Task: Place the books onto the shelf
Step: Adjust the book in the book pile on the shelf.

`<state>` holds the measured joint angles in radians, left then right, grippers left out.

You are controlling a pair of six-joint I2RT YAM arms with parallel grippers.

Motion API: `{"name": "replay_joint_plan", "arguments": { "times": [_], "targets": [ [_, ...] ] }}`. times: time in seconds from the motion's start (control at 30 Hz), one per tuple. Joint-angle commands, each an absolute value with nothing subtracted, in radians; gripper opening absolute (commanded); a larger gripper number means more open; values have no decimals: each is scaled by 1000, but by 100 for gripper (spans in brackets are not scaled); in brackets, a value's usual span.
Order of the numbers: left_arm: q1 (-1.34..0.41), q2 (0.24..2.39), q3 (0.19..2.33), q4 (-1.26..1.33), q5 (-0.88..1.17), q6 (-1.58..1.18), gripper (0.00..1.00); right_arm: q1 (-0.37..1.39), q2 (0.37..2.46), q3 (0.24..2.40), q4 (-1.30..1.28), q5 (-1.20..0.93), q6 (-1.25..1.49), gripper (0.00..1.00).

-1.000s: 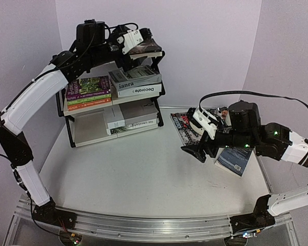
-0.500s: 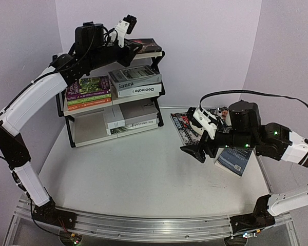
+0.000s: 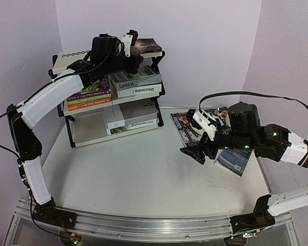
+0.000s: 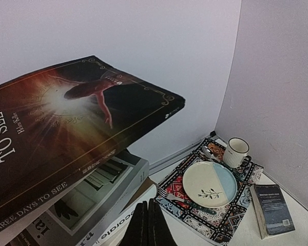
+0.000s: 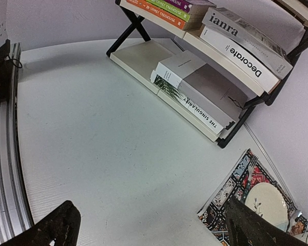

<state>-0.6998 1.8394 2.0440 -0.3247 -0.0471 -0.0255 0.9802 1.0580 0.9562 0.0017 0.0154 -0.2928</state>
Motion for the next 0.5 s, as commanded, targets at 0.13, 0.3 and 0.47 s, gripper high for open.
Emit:
{"name": "replay_joint_plan", "arguments": {
  "times": [0.13, 0.3, 0.47],
  "targets": [
    [-681, 1888, 2159, -296, -57, -54, 0, 976, 1032, 950, 35, 23, -282, 98],
    [-674, 1909, 2191, -283, -47, -43, 0, 976, 1031, 947, 36, 28, -281, 98],
    [-665, 1926, 2214, -280, -41, -37, 0, 976, 1028, 945, 36, 31, -281, 98]
  ]
}}
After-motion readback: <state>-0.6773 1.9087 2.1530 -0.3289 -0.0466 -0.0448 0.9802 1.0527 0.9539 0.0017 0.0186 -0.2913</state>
